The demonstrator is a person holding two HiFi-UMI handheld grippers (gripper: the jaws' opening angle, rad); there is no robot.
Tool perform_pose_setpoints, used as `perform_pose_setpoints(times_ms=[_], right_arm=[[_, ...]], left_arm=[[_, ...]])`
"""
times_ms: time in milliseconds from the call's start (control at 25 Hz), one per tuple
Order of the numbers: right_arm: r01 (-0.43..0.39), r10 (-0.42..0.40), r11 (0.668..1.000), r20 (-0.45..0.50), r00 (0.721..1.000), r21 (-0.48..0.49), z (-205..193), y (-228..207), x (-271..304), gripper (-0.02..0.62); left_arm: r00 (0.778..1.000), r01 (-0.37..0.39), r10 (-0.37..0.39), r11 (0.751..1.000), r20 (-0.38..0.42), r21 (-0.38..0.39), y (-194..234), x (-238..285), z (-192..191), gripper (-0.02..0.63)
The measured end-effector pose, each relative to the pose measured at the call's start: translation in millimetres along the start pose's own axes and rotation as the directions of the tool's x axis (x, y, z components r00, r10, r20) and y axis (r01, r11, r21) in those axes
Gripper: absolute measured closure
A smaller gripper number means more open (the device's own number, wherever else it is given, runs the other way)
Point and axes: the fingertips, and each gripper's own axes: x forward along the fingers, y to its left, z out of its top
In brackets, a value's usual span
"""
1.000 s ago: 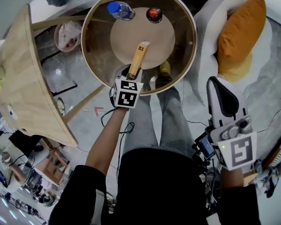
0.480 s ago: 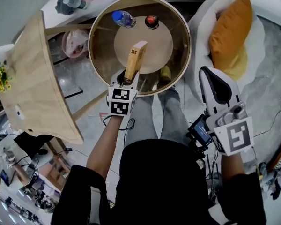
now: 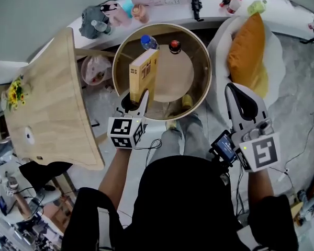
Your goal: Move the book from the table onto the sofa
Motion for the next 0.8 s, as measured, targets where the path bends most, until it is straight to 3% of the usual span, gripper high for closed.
perform_pose_setpoints(times_ms=[280,560,680,800], right_arm=[[0.107,-0.102,0.990,0.066,0.993,-0.090,41,50,-55,0.586],[0.259,-0.239,0.959,0.162,0.957,-0.115,68,77,-121,0.586],[0.323,-0.308,0.941,0.138,0.941,-0.101,62,80,-150,0.586],[0.385,-0.363,0.918,0.187,0.913,-0.093,65,81,-178,0.586]], left_arm=[[0.976,0.080,-0.085,0.996,0.200,0.030,-17,-92,41,0.453],[0.910,0.174,-0.225,0.969,0.349,0.173,-61,-155,84,0.453],[0.881,0.223,-0.292,0.950,0.371,0.219,-84,-171,95,0.453],[0.851,0.269,-0.358,0.925,0.384,0.267,-108,-183,97,0.453]])
